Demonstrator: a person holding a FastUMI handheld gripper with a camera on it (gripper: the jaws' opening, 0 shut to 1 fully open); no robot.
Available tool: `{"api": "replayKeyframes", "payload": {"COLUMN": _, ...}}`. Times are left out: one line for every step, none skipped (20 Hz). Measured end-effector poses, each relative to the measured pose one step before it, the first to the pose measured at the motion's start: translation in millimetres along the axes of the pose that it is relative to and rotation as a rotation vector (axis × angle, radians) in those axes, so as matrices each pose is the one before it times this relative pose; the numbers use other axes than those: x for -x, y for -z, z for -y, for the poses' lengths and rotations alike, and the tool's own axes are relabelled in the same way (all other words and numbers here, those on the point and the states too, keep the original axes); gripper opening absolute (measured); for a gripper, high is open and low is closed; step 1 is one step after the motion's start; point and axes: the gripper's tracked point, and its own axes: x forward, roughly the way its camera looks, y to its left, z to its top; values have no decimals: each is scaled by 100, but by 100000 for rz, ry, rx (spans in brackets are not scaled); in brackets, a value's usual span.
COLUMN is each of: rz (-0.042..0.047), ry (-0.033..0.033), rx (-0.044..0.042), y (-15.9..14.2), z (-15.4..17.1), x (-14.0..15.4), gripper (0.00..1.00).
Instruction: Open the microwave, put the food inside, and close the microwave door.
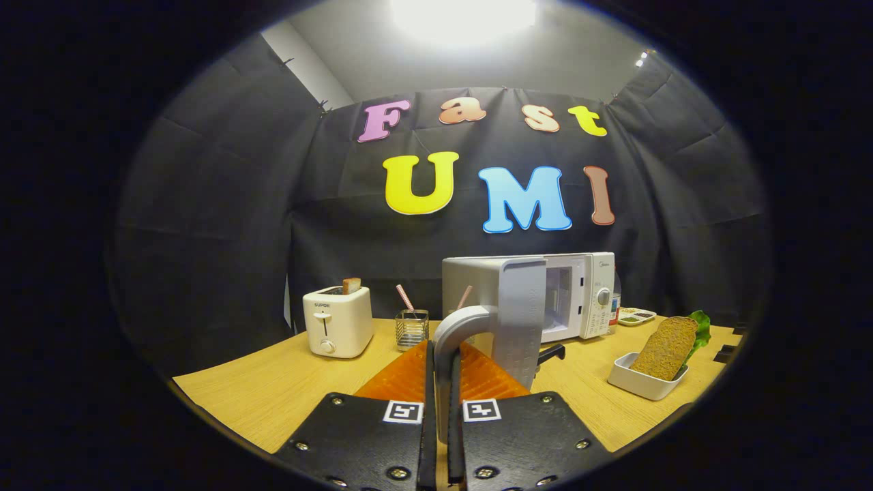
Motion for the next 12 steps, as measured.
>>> {"api": "replayKeyframes", "payload": {"rz": -171, "ry": -2106, "rx": 477, "y": 143, "z": -420, "x": 674, "gripper": 8}}
{"api": "replayKeyframes", "payload": {"rz": -346, "ry": -2605, "rx": 391, "y": 189, "z": -462, "x": 758, "gripper": 8}}
{"api": "replayKeyframes", "payload": {"rz": -818, "ry": -6529, "rx": -103, "y": 198, "z": -1236, "x": 886, "gripper": 8}}
{"api": "replayKeyframes", "payload": {"rz": 323, "ry": -9176, "rx": 223, "y": -79, "z": -1460, "x": 912, "gripper": 8}}
{"api": "replayKeyframes", "payload": {"rz": 306, "ry": -6815, "rx": 1107, "y": -373, "z": -1060, "x": 858, "gripper": 8}}
{"api": "replayKeyframes", "payload": {"rz": 1151, "ry": -4839, "rx": 2059, "y": -438, "z": -97, "x": 971, "gripper": 11}}
{"api": "replayKeyframes", "payload": {"rz": 1342, "ry": -2525, "rx": 3094, "y": -342, "z": 580, "x": 1150, "gripper": 12}}
{"api": "replayKeyframes", "payload": {"rz": 1758, "ry": -1155, "rx": 3395, "y": -212, "z": 932, "x": 1015, "gripper": 14}}
{"api": "replayKeyframes", "payload": {"rz": 184, "ry": -377, "rx": 3803, "y": 136, "z": 1107, "x": 909, "gripper": 21}}
{"api": "replayKeyframes", "payload": {"rz": -933, "ry": 123, "rx": 2927, "y": 872, "z": 1252, "x": 621, "gripper": 21}}
{"api": "replayKeyframes", "payload": {"rz": -647, "ry": -871, "rx": 1050, "y": 921, "z": 971, "x": 812, "gripper": 26}}
{"api": "replayKeyframes", "payload": {"rz": -146, "ry": -1189, "rx": -234, "y": 558, "z": 714, "x": 673, "gripper": 56}}
